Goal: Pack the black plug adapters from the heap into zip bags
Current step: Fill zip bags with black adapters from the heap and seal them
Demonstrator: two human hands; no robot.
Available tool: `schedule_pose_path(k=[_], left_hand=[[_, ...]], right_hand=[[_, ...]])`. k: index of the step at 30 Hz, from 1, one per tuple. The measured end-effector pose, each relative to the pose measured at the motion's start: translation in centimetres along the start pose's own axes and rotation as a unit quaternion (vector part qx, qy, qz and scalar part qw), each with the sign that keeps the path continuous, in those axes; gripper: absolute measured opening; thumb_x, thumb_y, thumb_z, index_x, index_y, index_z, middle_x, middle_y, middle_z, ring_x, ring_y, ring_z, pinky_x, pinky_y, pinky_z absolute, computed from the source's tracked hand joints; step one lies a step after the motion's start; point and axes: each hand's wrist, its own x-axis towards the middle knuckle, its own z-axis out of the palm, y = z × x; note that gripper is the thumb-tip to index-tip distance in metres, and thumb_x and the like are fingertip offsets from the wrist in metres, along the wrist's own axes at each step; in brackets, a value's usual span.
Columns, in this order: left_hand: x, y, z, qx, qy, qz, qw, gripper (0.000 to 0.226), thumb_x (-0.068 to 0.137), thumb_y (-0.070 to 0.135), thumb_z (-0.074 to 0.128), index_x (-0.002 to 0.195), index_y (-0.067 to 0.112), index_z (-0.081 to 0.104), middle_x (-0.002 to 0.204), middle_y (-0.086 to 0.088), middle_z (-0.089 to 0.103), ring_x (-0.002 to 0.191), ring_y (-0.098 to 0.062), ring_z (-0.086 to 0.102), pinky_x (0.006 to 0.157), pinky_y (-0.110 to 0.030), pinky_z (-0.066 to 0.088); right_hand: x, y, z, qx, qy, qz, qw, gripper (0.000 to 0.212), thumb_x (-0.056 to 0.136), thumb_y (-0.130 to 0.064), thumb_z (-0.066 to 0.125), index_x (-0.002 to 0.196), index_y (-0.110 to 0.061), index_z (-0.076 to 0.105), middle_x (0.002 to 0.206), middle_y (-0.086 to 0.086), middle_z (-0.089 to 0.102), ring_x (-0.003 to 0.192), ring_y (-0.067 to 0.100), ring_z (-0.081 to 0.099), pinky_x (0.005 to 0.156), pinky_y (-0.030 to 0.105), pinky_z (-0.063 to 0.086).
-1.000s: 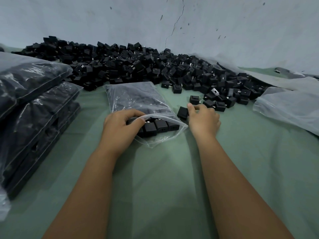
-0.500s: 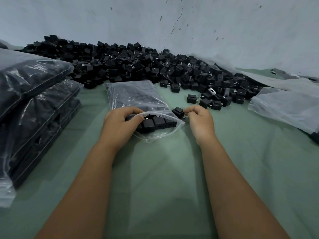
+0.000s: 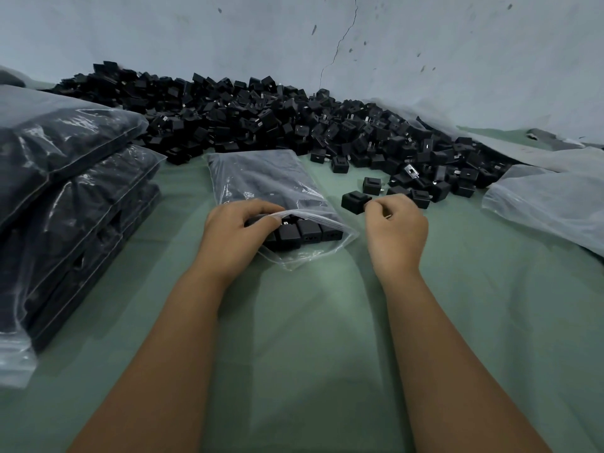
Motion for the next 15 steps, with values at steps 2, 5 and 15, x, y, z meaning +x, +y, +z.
schedule_pose_path(k=[2,5,15], left_hand=[[0.0,0.0,0.0,-0.005,0.001,0.002,1.000,0.034,0.078,0.042,0.058,0.100,0.026,0.078,0.095,0.012,0.075,0.099,-0.009,0.067,0.098,-0.041,0.049],[0.0,0.2,0.1,-0.008,0.005,-0.002,1.000,0.032,0.083,0.042,0.057,0.099,0.025,0.078,0.093,0.008,0.075,0.097,-0.012,0.067,0.097,-0.042,0.049],[-0.3,0.7,0.4,-0.023,0.042,0.041,0.998,0.029,0.093,0.032,0.054,0.074,0.020,0.072,0.070,-0.003,0.064,0.072,-0.021,0.058,0.073,-0.039,0.050]], right_hand=[[-0.8,-1.3,-0.4,0.089,0.060,-0.035,0.994,0.017,0.076,-0.007,0.050,0.061,-0.005,0.058,0.065,0.004,0.056,0.060,0.016,0.048,0.054,0.025,0.035],[-3.0,-3.8,0.2,0.156,0.040,-0.102,0.982,0.016,0.072,-0.005,0.048,0.057,-0.005,0.054,0.053,0.002,0.048,0.051,0.014,0.043,0.048,0.025,0.033],[-5.5,-5.0,1.8,-0.125,-0.048,-0.283,0.950,0.007,0.077,-0.003,0.059,0.071,-0.002,0.064,0.072,0.009,0.061,0.064,0.026,0.056,0.054,0.030,0.044]])
